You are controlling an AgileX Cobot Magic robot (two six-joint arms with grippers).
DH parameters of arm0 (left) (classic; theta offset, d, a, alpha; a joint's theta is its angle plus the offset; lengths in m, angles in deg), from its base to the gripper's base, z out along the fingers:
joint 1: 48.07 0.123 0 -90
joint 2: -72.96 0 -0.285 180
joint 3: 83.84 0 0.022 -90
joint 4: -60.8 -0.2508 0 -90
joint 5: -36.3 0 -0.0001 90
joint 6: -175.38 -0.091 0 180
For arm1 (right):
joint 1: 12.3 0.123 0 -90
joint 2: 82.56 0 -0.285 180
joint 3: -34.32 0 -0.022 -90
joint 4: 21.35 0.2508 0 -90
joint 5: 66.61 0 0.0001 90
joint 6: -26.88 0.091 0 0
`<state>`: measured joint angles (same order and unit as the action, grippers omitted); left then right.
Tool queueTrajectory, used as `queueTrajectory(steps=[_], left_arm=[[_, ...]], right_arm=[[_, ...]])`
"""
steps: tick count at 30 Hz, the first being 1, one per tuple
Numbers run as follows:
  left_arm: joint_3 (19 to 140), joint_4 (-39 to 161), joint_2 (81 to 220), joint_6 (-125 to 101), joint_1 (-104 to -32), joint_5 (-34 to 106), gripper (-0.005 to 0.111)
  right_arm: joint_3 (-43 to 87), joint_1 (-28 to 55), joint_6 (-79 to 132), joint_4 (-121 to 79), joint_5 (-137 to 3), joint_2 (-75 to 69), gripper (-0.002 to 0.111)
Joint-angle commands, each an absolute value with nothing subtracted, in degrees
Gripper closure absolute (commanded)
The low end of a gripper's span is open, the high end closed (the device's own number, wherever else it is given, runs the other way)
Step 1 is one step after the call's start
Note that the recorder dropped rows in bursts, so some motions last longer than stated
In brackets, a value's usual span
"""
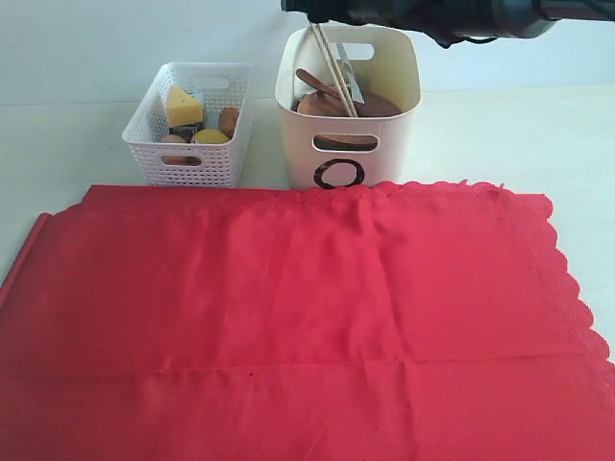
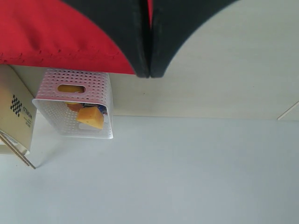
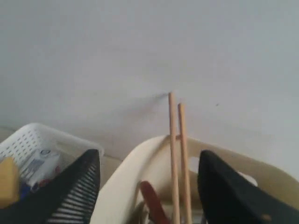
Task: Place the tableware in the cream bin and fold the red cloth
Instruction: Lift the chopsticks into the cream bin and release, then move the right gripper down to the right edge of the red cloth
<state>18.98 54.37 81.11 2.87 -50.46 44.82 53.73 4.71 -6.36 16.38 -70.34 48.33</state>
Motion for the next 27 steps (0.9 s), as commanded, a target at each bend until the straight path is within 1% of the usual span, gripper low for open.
queueTrajectory(steps=[1,7,10,14,20,22,23,24,25,27], left_arm=[[18.9,54.4,80.7,3.0,-50.3,44.6,0.105],[18.9,54.4,80.7,3.0,-50.3,44.6,0.105],[18.9,54.4,80.7,3.0,-50.3,44.6,0.105],[18.9,54.4,80.7,3.0,-50.3,44.6,0.105],[18.9,54.4,80.7,3.0,-50.3,44.6,0.105],[18.9,54.4,80.7,3.0,-50.3,44.6,0.105],[18.9,54.4,80.7,3.0,-50.3,44.6,0.105],[18.9,54.4,80.7,3.0,-50.3,44.6,0.105],[18.9,54.4,80.7,3.0,-50.3,44.6,0.105],[18.9,54.4,80.7,3.0,-50.3,44.6,0.105]], right_arm=[[54.1,3.2,-9.1,13.9,-59.8,45.1,0.049],[54.1,0.5,-8.9,8.9,-44.4,39.0,0.049],[54.1,-1.2,-8.7,6.0,-32.4,34.8,0.049],[53.9,-1.7,-8.5,5.0,-22.4,31.2,0.049],[42.7,-1.7,-8.5,5.6,-21.6,24.5,0.049],[37.9,-1.7,-8.7,6.1,-23.0,22.5,0.056],[34.2,-1.7,-9.2,7.0,-25.6,20.9,0.068],[32.4,-1.7,-9.8,7.7,-27.1,20.3,0.074],[29.5,-1.7,-10.9,8.7,-29.6,19.3,0.084],[24.9,-1.7,-11.3,10.1,-33.6,18.1,0.096]])
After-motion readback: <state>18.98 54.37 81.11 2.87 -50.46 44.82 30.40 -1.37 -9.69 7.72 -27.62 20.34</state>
